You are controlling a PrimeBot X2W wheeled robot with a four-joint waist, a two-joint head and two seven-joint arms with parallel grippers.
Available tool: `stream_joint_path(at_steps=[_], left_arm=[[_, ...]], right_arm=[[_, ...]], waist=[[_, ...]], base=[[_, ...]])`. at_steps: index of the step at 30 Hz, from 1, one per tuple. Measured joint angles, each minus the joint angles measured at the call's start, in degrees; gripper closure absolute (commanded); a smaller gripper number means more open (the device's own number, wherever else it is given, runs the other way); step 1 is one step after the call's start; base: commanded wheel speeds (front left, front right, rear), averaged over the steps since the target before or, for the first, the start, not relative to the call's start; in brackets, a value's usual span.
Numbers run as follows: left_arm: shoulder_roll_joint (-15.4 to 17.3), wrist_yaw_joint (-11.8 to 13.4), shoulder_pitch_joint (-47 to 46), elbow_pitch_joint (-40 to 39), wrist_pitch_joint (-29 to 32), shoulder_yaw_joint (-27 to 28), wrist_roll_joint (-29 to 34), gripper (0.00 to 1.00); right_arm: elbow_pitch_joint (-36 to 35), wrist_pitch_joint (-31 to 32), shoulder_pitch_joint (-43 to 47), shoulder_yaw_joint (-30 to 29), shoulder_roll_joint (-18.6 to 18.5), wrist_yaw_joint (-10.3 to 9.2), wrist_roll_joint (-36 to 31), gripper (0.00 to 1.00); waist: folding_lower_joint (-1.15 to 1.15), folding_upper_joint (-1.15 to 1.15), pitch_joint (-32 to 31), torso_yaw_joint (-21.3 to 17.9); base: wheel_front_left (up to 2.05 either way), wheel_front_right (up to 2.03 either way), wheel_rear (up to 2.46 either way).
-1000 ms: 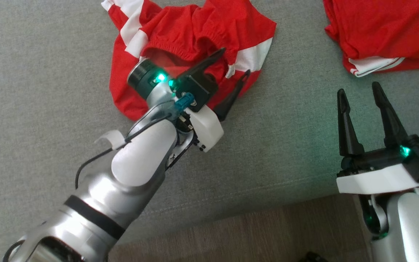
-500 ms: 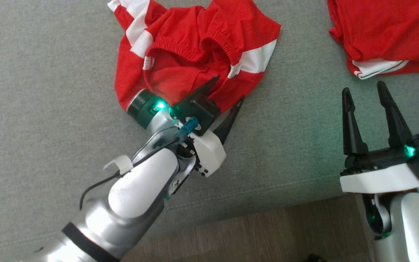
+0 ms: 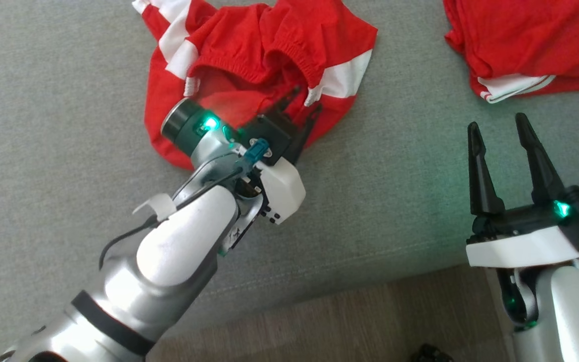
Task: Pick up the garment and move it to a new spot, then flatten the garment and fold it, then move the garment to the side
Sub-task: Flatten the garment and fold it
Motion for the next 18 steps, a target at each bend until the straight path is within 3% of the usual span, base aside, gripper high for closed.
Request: stream_joint_path(at_steps=[1, 2, 3, 10, 18], left_arm=[[0.0, -0.15, -0.14, 0.16, 0.35, -0.08, 0.0, 0.62], [0.0, -0.33, -0.36, 0.36, 0.69, -0.16, 0.0, 0.91], [0.0, -0.38, -0.68, 0.69, 1.1, -0.22, -0.01, 1.0], [0.15, -1.51, -2.01, 2.05, 1.13, -0.01, -0.94, 1.0], [0.03, -8.79, -7.48, -0.85, 1.04, 2.36, -8.01, 1.0]], right_arm=[[0.03, 0.0, -0.01, 0.04, 0.0, 0.0, 0.23, 0.0], [0.1, 0.0, -0.03, 0.07, 0.0, 0.0, 0.27, 0.0], [0.2, 0.0, -0.05, 0.09, 0.0, 0.0, 0.27, 0.0], [0.62, 0.0, -0.19, 0.11, 0.0, 0.0, 0.81, 0.0], [1.08, 0.0, -0.18, 0.25, 0.0, 0.0, 1.67, 0.0]], waist=[[0.0, 0.0, 0.1, -0.15], [0.0, 0.0, 0.19, -0.28], [0.0, 0.0, 0.27, -0.4], [0.0, 0.0, -0.17, -0.86], [0.0, 0.0, -2.35, -0.34]], base=[[0.0, 0.0, 0.0], [0.0, 0.0, 0.0], [0.0, 0.0, 0.0], [0.0, 0.0, 0.0], [0.0, 0.0, 0.0]])
